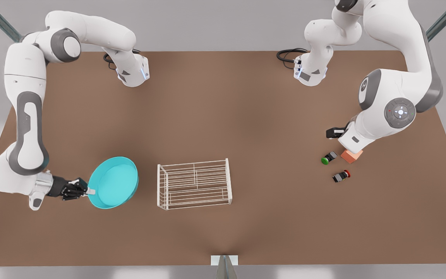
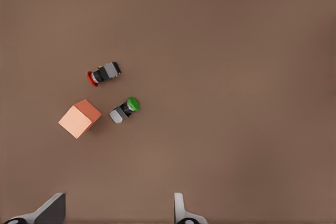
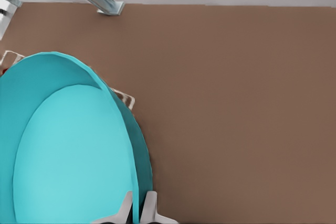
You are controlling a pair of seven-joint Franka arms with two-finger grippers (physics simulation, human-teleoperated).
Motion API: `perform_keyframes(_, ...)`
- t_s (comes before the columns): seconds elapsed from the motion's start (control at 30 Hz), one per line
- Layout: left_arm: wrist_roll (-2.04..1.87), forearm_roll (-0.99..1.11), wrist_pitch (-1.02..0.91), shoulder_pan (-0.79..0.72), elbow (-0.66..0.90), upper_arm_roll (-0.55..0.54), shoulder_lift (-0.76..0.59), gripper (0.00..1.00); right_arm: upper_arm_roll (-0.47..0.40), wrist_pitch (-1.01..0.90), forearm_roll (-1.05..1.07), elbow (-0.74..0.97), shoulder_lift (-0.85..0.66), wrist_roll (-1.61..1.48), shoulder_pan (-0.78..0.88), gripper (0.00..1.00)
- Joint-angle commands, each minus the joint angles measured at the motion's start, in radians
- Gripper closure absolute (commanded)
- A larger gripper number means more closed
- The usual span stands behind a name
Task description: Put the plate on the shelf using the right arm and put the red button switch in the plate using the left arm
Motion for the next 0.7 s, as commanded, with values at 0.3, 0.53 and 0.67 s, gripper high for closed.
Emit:
perform_keyframes(0.3, -0.006, 0.01, 0.018, 0.009, 0.007, 0.002, 0.011, 0.0, 0.031, 0.024, 0.011, 0.208, 0.065, 0.361, 0.284, 0.79)
perform_keyframes(0.53, 0.261, -0.055, 0.206, 0.018, 0.004, 0.004, 0.11, 0.0, 0.018, 0.165, -0.032, 0.187, 0.096, 0.384, 0.411, 0.79)
perform_keyframes(0.67, 1.0, -0.087, 0.469, 0.13, -0.039, 0.016, 0.318, 0.0, 0.016, 0.194, -0.087, 0.151, 0.097, 0.389, 0.457, 0.79)
